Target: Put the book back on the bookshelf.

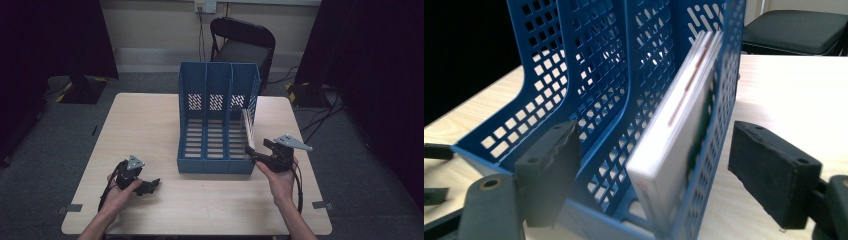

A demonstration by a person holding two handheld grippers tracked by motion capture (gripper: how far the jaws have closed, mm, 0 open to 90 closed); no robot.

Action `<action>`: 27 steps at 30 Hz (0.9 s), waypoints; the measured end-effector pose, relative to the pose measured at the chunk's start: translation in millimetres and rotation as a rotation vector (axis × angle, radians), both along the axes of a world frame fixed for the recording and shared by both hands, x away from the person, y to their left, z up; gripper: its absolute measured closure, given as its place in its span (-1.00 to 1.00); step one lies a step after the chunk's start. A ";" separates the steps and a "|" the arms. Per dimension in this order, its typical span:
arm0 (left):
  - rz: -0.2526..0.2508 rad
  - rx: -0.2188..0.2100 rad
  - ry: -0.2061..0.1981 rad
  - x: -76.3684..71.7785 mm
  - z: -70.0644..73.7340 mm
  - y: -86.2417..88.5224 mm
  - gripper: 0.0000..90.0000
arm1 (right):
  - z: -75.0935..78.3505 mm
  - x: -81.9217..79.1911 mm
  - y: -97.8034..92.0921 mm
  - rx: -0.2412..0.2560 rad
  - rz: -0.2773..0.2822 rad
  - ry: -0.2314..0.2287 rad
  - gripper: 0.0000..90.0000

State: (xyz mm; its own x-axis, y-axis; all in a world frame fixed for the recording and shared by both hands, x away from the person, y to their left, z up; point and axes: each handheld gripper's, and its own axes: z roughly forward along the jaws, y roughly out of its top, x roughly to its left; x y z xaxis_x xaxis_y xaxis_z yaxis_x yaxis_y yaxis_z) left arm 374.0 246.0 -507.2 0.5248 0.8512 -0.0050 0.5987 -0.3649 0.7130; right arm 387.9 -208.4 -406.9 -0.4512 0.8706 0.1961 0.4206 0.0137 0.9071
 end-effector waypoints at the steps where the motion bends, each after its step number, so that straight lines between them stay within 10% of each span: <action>1: 0.001 0.000 -0.001 0.0 -0.1 0.0 -1.00 | -1.9 -3.0 -4.6 0.002 0.002 0.003 -0.57; 10: 0.008 0.000 -0.001 0.0 -0.1 1.2 -1.00 | -21.3 -19.0 -39.2 0.015 0.005 0.066 -0.63; 27: 0.023 -0.002 0.000 0.8 -0.2 5.7 -1.00 | -83.7 -17.1 -78.2 -0.202 -0.017 0.307 -0.63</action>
State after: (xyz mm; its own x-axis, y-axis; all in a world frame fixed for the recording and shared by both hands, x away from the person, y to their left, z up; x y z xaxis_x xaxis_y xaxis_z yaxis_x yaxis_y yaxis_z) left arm 374.8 251.8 -507.4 0.5051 0.8630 -0.0066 0.6066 -0.3496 0.7141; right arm 370.8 -286.6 -490.5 -0.3830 0.9125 0.1435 0.6745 0.1702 0.7184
